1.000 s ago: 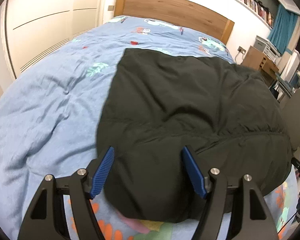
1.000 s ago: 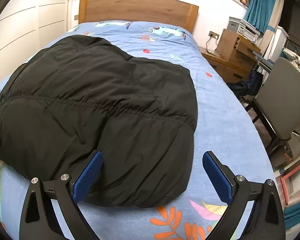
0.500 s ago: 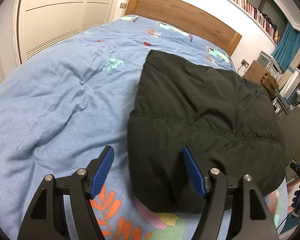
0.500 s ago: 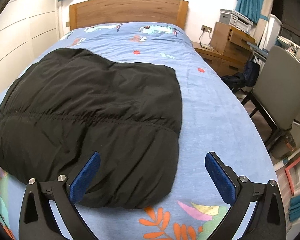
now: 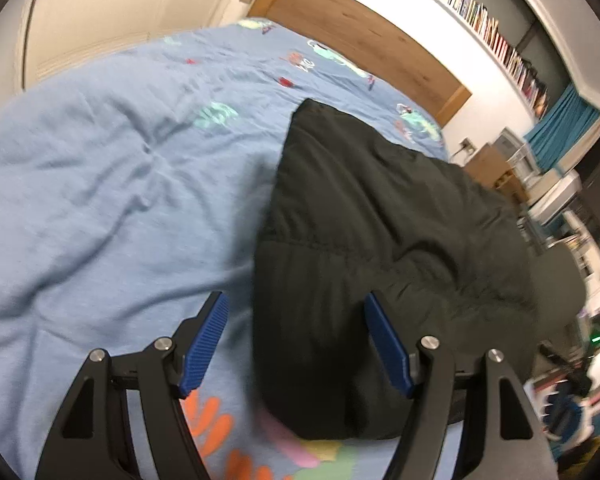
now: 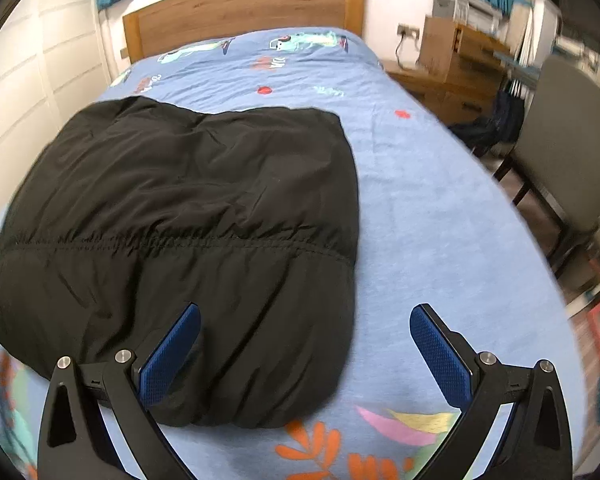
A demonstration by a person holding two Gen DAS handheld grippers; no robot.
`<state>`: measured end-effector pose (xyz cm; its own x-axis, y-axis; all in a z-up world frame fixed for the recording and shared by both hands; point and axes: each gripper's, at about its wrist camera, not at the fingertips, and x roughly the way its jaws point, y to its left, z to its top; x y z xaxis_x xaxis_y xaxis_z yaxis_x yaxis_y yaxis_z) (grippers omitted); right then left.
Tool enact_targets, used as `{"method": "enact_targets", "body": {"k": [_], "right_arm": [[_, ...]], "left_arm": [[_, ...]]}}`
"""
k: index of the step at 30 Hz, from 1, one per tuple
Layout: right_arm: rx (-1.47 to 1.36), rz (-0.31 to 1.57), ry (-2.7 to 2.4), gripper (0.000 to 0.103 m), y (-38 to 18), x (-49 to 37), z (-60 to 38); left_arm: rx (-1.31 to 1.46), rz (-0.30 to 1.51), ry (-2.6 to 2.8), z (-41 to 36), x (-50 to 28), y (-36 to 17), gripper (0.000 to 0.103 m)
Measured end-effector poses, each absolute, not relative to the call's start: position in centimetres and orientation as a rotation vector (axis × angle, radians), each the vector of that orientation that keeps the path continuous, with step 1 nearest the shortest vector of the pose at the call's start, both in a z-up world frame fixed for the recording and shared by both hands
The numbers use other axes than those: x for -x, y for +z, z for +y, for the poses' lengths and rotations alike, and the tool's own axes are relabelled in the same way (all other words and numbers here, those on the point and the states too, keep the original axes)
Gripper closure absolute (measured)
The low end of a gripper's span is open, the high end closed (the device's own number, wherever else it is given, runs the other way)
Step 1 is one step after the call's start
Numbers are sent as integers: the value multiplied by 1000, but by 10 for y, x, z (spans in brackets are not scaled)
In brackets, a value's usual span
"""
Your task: Fold large clothes
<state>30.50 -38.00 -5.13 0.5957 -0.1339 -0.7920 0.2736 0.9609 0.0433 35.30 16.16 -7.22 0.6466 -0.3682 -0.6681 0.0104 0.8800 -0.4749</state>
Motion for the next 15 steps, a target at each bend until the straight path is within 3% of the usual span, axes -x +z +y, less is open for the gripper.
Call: {"method": "enact_targets", "body": {"k": [6,9,15], "right_arm": [[-412,926,-115,1,-72,-317,-411],[-455,934,-104,1,-83,-320,-423],[-529,957,-46,1,-102,-328,-434]], "left_arm": [[553,889,-360,157,-373,-93,33],[579,890,-394,153,-380,-99,23],[642,892,-450,154,-396,-111,22]]}}
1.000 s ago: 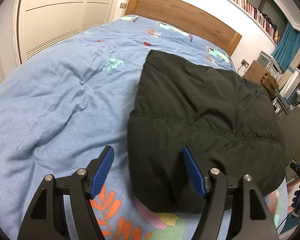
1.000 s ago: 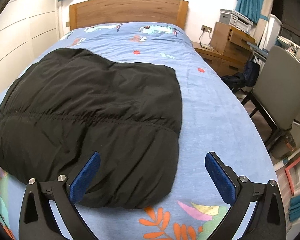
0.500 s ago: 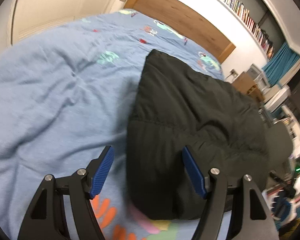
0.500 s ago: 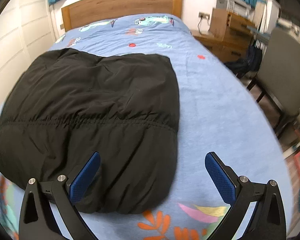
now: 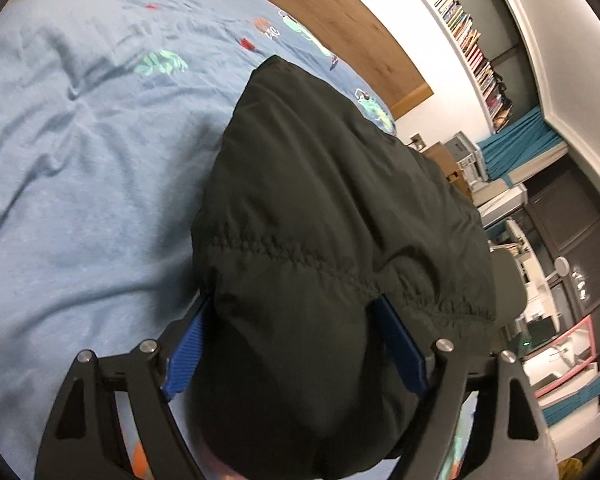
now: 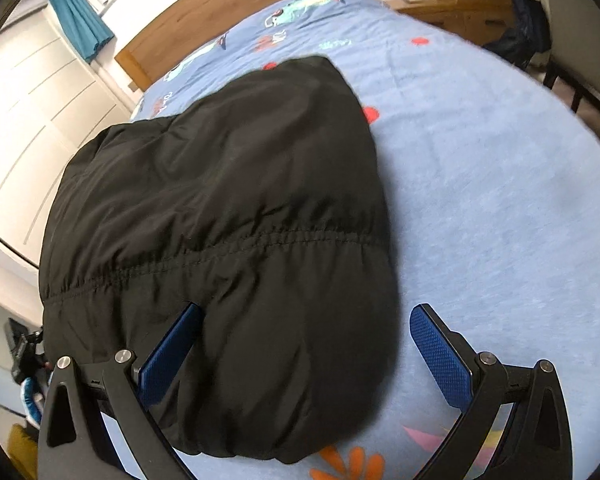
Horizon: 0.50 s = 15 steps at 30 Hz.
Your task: Fold large clothes
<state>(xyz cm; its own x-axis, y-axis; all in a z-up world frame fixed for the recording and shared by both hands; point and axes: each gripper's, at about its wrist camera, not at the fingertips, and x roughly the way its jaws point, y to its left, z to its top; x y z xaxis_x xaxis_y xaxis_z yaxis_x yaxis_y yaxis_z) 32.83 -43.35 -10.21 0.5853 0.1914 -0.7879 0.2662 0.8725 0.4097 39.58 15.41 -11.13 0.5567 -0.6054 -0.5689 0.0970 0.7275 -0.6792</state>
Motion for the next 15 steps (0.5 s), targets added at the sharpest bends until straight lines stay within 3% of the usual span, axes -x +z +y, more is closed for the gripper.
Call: {"method": "enact_targets", "body": {"k": [6,10,15], "right_arm": [[-661,991,56,1,-134,-345,-444],[-778,1010,166,1,-159,-358,-447],[-824,981,344,1,-164,-376,-426]], "left_arm": [[720,941,-530,149,-421,-134,19],[771,991,-646,133,-439,-147,3],[821,1003,-782,107,-455,-151,0]]}}
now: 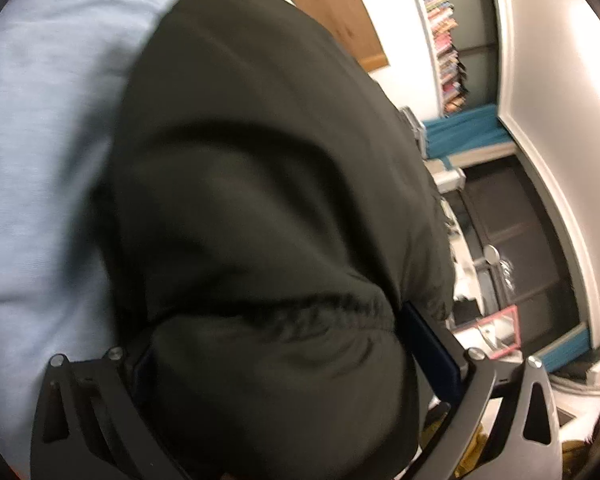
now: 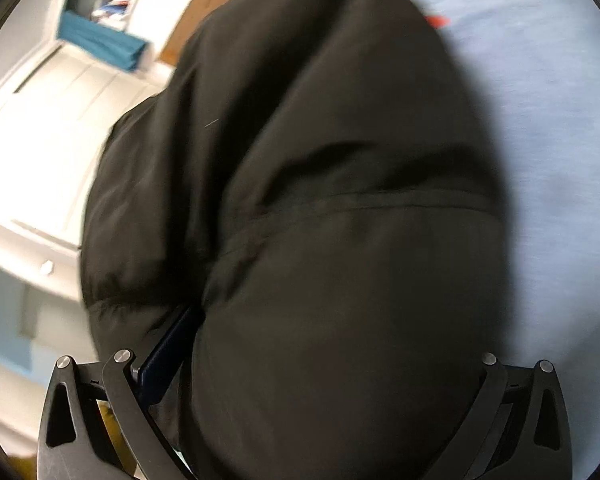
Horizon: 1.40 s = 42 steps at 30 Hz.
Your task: Fold large clothes
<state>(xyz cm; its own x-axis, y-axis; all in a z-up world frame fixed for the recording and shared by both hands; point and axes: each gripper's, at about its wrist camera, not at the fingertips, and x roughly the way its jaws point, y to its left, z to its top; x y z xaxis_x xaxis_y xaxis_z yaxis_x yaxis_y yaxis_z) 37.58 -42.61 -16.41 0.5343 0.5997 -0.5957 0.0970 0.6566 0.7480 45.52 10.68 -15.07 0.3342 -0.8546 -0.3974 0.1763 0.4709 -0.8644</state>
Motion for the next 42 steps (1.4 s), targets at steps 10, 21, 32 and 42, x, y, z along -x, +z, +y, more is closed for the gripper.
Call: {"method": "enact_targets", "body": {"k": [10,21,32,42], "right_arm": [[-814,994,387,0,-176,-396,-404],[-729,807,526,69,-81,-399,-358],[-651,537,708,70,32,-336,-324],[-659,858,426,53,-96,-292,-348]], "left_arm": [[844,1032,-741,77,-477,-170,1],[816,822,-906,35,-471,-79,60],[784,637,-1042,63,-400,4,60],[560,972,-745,95,-405,-123,52]]}}
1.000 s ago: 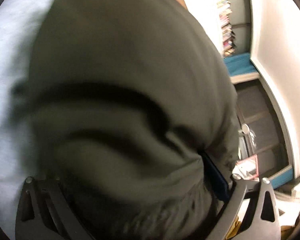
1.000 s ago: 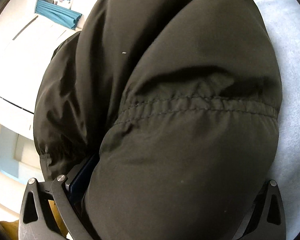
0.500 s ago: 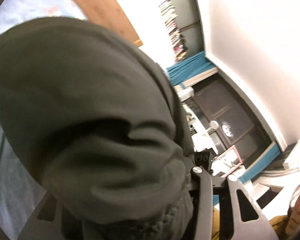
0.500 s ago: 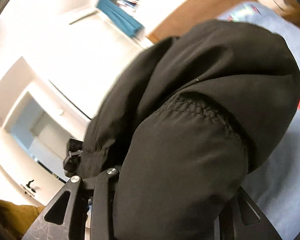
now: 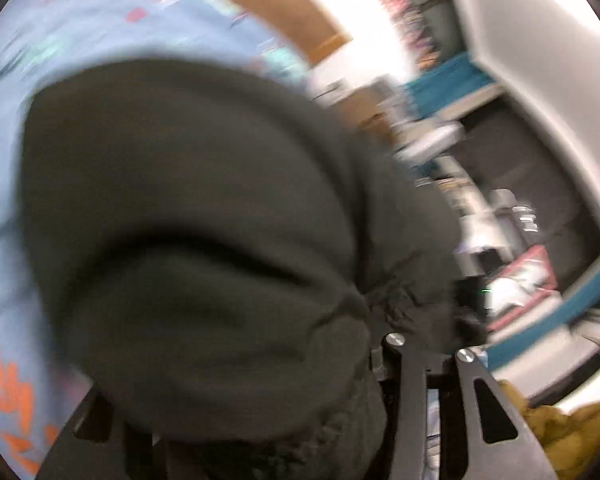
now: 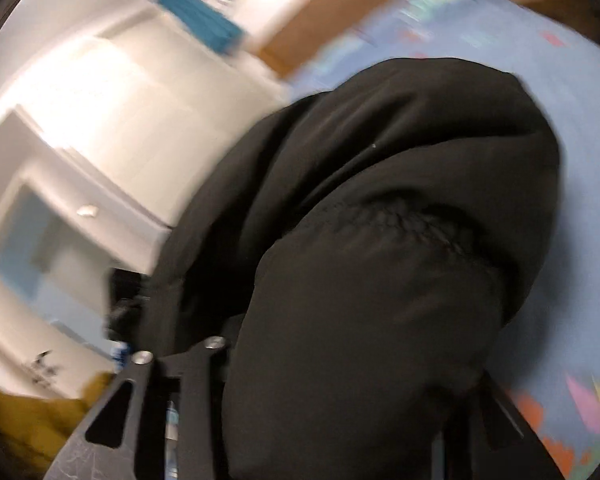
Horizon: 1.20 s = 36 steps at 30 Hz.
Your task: Fold large clothes
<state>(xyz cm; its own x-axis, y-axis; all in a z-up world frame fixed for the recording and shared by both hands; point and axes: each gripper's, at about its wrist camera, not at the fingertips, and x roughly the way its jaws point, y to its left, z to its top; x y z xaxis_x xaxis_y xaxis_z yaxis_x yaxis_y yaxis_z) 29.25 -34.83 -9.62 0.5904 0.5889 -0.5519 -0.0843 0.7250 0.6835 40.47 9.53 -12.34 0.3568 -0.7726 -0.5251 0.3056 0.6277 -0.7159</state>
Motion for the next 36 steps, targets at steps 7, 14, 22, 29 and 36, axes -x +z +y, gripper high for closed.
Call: {"method": "enact_targets", "body": {"k": [7,14,22,29,36], "right_arm": [[-751,887,192,0,-137,-252,-403],[-619,867,19,0,-96,-208,-403],[-380,733,13,0,-15,-190,-366],[-213,693,78,1,5,-228,-283],[-140,729,83,1,-21,-251,-258]], "left_arm": [[664,996,-719,140,-409,-139,37],[611,934,-519,181,-368,-104,37],[373,794,-316,136,-308,-34,38],[292,696,-226,94,-290,-2,38],[382,727,-126,142,-292,-20,38]]}}
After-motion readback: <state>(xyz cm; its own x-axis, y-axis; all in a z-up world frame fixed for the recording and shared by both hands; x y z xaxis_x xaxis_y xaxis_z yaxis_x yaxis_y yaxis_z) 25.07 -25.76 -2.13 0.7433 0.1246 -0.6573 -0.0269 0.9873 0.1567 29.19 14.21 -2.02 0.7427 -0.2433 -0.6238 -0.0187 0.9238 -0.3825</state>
